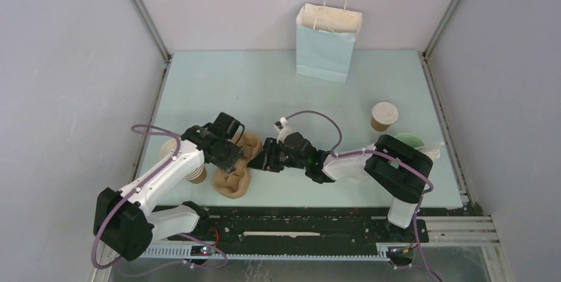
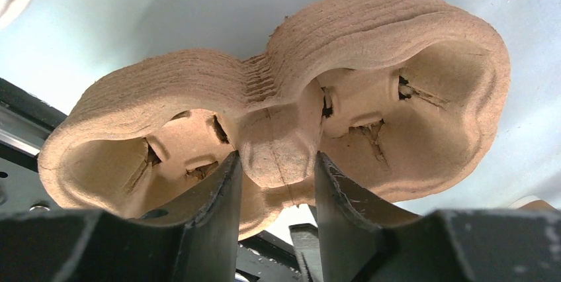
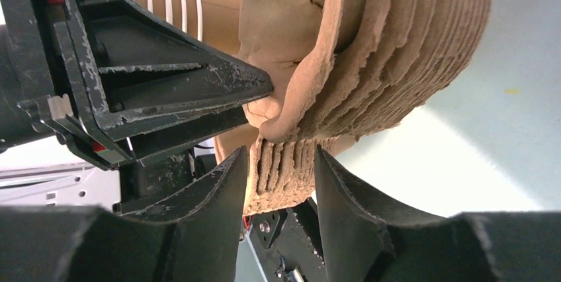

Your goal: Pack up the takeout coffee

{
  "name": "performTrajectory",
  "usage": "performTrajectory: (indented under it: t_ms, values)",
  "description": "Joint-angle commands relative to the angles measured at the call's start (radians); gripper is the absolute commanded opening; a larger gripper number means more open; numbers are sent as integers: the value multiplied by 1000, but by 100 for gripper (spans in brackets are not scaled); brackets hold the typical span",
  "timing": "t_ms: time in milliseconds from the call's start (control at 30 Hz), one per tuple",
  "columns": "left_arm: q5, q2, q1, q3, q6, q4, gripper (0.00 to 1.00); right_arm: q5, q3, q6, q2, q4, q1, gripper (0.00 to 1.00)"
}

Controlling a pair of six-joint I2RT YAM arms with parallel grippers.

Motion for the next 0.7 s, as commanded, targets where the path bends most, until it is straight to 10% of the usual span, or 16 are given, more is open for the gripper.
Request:
performTrajectory:
  t_ms: [0, 667]
  values:
    - [17, -38, 9, -18, 3, 2, 24, 38, 25, -26, 3, 46, 27, 52]
    - [39, -78, 12, -38, -14, 7, 25, 73, -30, -66, 8, 135, 39, 44]
